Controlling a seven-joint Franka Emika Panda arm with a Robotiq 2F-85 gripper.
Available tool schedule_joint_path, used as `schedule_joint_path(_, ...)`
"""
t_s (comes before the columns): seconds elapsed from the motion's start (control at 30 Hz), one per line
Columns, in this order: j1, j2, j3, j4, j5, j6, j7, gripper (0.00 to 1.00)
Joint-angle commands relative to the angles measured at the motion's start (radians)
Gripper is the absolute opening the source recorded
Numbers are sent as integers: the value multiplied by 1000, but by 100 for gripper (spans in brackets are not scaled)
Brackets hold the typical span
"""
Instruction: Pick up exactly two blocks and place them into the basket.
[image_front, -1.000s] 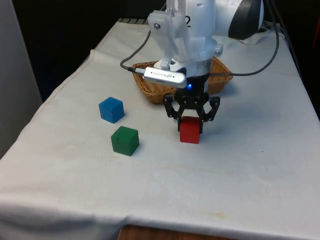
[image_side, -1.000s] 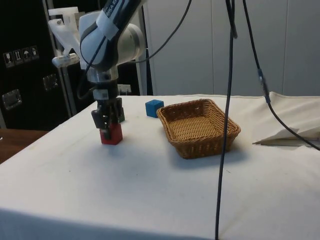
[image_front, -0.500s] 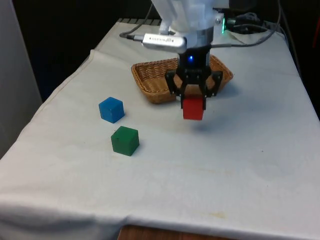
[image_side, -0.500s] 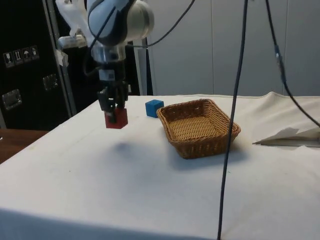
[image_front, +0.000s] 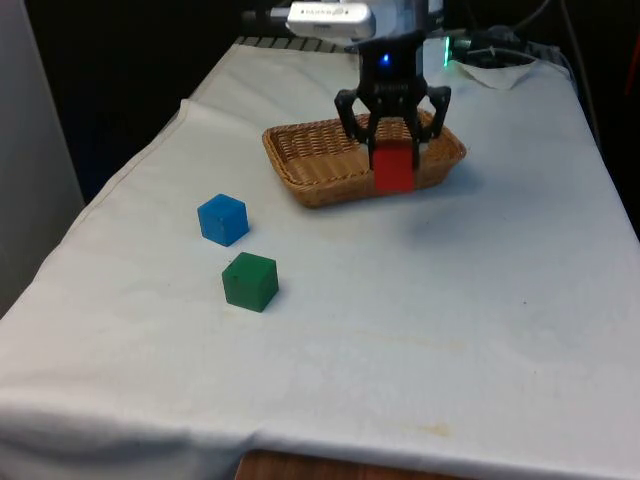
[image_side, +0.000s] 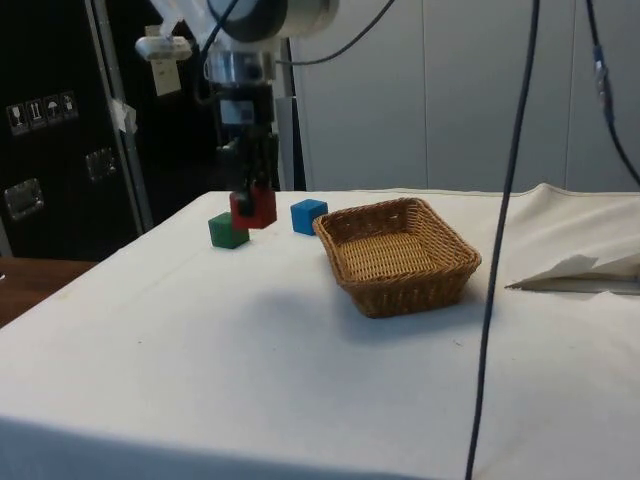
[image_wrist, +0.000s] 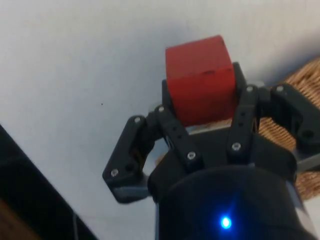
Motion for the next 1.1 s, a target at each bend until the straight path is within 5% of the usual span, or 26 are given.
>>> schedule_joint_path(0.0, 8, -17, -7, -15, -16, 0, 12, 0)
schedule_joint_path(1.07, 0, -394, -1, -370, -125, -16, 18, 0)
